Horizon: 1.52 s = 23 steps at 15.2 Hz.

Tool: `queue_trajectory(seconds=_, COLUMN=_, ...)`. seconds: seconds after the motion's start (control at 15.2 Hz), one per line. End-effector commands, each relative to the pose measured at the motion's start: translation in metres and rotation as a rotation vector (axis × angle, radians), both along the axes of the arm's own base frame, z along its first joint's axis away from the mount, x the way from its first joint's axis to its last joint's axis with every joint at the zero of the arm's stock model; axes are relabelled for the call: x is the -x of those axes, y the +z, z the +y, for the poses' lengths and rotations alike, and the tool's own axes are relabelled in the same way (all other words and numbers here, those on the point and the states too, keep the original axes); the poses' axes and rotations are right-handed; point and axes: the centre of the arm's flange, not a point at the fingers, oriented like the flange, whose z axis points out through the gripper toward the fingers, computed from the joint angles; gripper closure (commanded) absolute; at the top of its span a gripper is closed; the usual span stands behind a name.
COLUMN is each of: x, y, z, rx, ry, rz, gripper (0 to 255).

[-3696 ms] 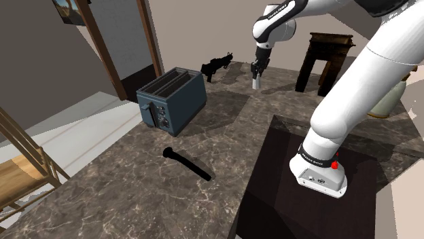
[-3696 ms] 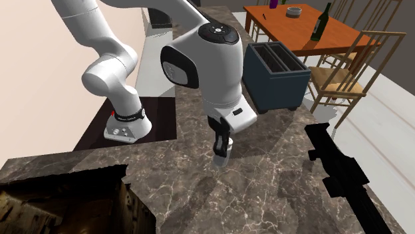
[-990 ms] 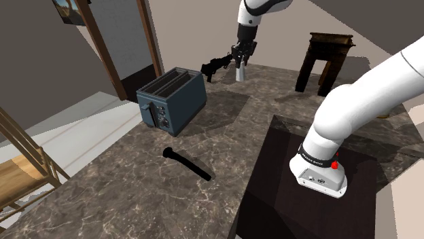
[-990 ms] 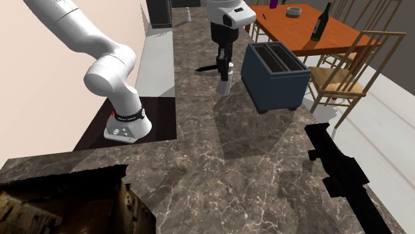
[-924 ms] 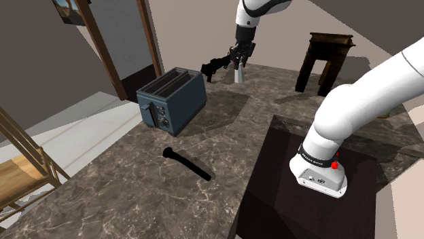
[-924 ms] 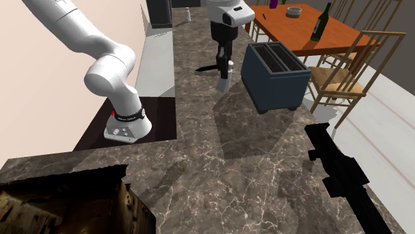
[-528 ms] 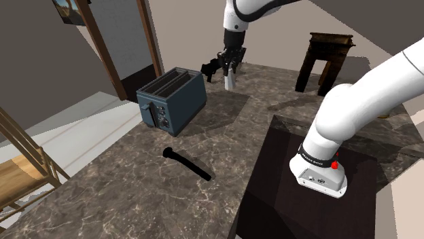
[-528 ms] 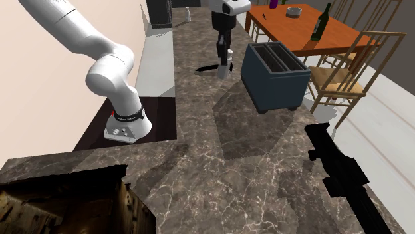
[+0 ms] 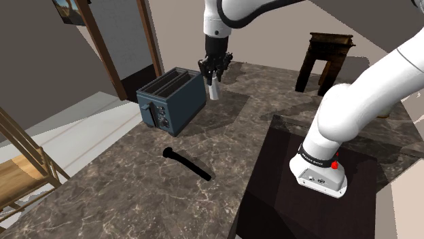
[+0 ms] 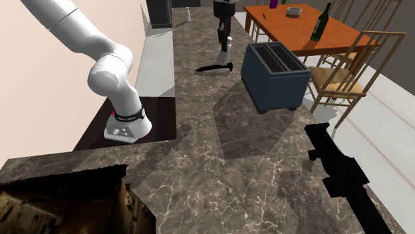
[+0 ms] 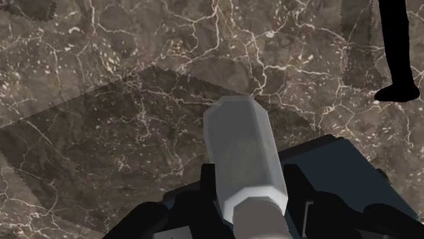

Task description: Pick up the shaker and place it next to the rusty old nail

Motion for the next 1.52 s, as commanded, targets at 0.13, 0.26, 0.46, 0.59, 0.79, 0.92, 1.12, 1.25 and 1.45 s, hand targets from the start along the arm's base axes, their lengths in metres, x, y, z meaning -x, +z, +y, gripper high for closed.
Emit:
queue_trajectory(seconds=0.13, x=0.000, y=-0.002, z=0.054, rx=-0.001, ry=-0.001, rz=0.000, gripper=255)
queue_trajectory(seconds=0.26, x=-0.001, y=-0.002, z=0.082, rx=-0.001, ry=-0.001, rz=0.000, gripper=255)
queue_trajectory(seconds=0.46, x=-0.001, y=-0.018, z=0.082, rx=-0.001, ry=-0.001, rz=0.000, gripper=255)
queue_trajectory(seconds=0.59, x=-0.001, y=-0.028, z=0.082, rx=-0.001, ry=-0.001, rz=0.000, gripper=255)
queue_trajectory(seconds=0.79, x=-0.001, y=-0.044, z=0.082, rx=-0.001, ry=-0.001, rz=0.000, gripper=255)
queue_trajectory(seconds=0.92, x=-0.001, y=-0.055, z=0.082, rx=-0.001, ry=-0.001, rz=0.000, gripper=255)
queue_trajectory(seconds=1.12, x=-0.001, y=-0.071, z=0.082, rx=-0.001, ry=-0.001, rz=0.000, gripper=255)
queue_trajectory(seconds=1.25, x=-0.001, y=-0.081, z=0.082, rx=-0.001, ry=-0.001, rz=0.000, gripper=255)
queue_trajectory(seconds=1.45, x=-0.001, y=-0.097, z=0.082, rx=-0.001, ry=-0.001, rz=0.000, gripper=255)
